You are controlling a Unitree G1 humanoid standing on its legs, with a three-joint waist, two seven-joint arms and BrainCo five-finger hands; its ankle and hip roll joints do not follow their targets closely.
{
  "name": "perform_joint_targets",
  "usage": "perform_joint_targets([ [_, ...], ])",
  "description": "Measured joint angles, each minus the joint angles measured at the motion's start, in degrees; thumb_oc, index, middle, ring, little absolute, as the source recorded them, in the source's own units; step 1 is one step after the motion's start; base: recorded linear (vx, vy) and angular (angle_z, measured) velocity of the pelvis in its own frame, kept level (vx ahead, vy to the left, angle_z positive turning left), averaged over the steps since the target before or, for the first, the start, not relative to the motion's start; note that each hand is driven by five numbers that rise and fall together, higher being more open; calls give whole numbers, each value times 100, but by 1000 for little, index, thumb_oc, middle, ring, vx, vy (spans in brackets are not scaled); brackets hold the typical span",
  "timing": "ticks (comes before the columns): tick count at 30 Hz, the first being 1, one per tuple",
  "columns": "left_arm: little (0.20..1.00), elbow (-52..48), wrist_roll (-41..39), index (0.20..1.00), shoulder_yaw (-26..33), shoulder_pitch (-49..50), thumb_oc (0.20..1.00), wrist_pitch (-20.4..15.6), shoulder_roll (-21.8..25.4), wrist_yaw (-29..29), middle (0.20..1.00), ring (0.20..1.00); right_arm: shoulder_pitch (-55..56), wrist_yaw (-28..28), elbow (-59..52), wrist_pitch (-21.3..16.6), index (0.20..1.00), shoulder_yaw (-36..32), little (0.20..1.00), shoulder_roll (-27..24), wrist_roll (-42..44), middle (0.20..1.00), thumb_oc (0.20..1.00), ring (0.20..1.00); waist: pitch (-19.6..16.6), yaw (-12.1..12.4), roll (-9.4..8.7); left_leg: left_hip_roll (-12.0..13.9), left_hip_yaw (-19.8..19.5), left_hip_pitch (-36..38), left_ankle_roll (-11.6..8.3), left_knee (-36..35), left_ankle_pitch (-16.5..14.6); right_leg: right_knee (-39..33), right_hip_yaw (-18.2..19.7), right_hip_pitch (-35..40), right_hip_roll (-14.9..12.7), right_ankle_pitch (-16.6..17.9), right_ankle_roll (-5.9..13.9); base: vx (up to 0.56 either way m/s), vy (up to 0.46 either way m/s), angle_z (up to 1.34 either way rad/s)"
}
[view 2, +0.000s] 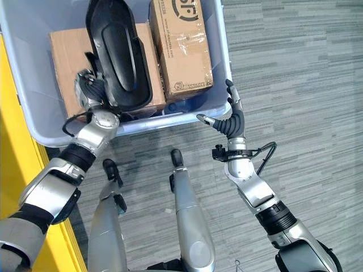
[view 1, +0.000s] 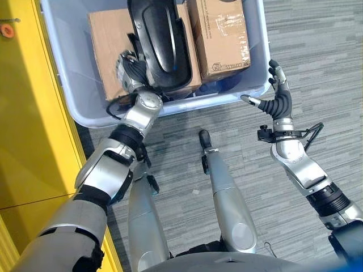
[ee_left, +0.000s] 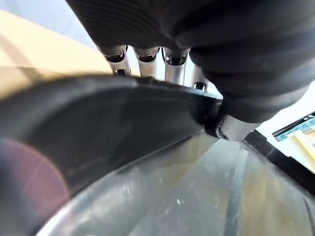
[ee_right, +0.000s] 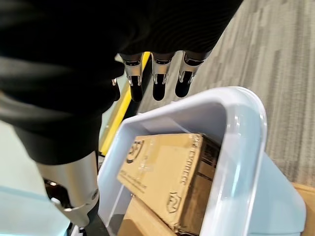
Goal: Move parts from the plastic box to the shelf.
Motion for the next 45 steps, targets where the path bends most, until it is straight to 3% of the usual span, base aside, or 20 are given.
perform_joint_targets([
  [6, 200, -204, 21, 200, 489, 51, 200, -122, 173, 167, 200, 200, 253, 219, -25, -58, 1000, -72, 1000, -64, -3, 1000, 1000, 1000, 189, 13, 288, 18, 17, 787, -14, -376, 151, -28, -35, 615, 25, -55, -82, -22, 45, 2],
  [11, 200, -205, 17, 200, 555, -175, 200, -192, 221, 206, 200, 200, 314, 344, -90, -57, 1000, -109, 1000, -194, -2, 1000, 1000, 1000, 222, -84, 348, 13, 39, 1376, -6, -498, 146, -100, -30, 1171, 27, -131, -45, 20, 53, -2],
  [26, 200, -288, 3, 200, 641, -382, 200, -443, 224, 338, 200, 200, 673, 696, -359, -35, 1000, -188, 1000, -289, -11, 1000, 1000, 1000, 253, -144, 504, 39, 57, 1998, 39, -597, 104, -10, -36, 1692, 55, -243, -138, 4, -4, 0],
  [31, 200, -1333, 0, 200, 819, 451, 200, -663, 202, -75, 200, 200, 808, 793, -358, -77, 1000, -198, 1000, -284, -55, 1000, 1000, 1000, 227, -90, 640, 125, -21, 2261, 40, -626, 105, 45, -167, 1973, 116, -364, -213, -9, -108, 6],
  [35, 200, -1936, -1, 200, 885, 1137, 200, -726, 172, -286, 200, 200, 915, 989, -343, -115, 1000, -224, 1000, -278, -108, 1000, 1000, 1000, 87, 168, 879, 252, -130, 2352, 128, -718, 64, 237, -302, 1988, 228, -510, -374, 13, -116, 9],
  [40, 200, -2916, 6, 200, 1016, 2642, 200, -725, -13, -528, 200, 200, 1140, 1258, -151, -172, 1000, -169, 1000, -143, -110, 1000, 1000, 1000, -96, 462, 1025, 342, -367, 2716, 550, -749, 135, 531, -543, 2354, 300, -866, -672, 91, -144, 25],
  [41, 200, -3016, 7, 200, 1076, 2902, 200, -718, -93, -563, 200, 200, 1156, 1326, -63, -176, 1000, -129, 1000, -87, -111, 1000, 1000, 1000, -192, 581, 1070, 367, -419, 2717, 755, -798, 215, 599, -648, 2418, 330, -962, -725, 106, -112, 43],
  [43, 200, -3164, 8, 200, 1135, 3255, 200, -719, -172, -615, 200, 200, 1195, 1384, 72, -179, 1000, -44, 1000, 23, -111, 1000, 1000, 1000, -365, 656, 1077, 396, -431, 2769, 958, -922, 247, 683, -812, 2467, 335, -1071, -834, 78, -95, 48],
  [44, 200, -3231, 9, 200, 1148, 3458, 200, -714, -206, -718, 200, 200, 1299, 1444, 77, -187, 1000, -11, 1000, 77, -116, 1000, 1000, 1000, -502, 708, 1080, 415, -396, 2770, 1383, -1017, 39, 747, -958, 2519, 319, -1155, -926, 8, -102, 50],
  [45, 200, -3285, 12, 200, 1150, 3597, 200, -714, -221, -775, 200, 200, 1404, 1463, 80, -188, 1000, 11, 1000, 124, -115, 1000, 1000, 1000, -590, 800, 1050, 421, -356, 2826, 1681, -1090, -190, 749, -1066, 2595, 307, -1161, -999, -8, -84, 61],
])
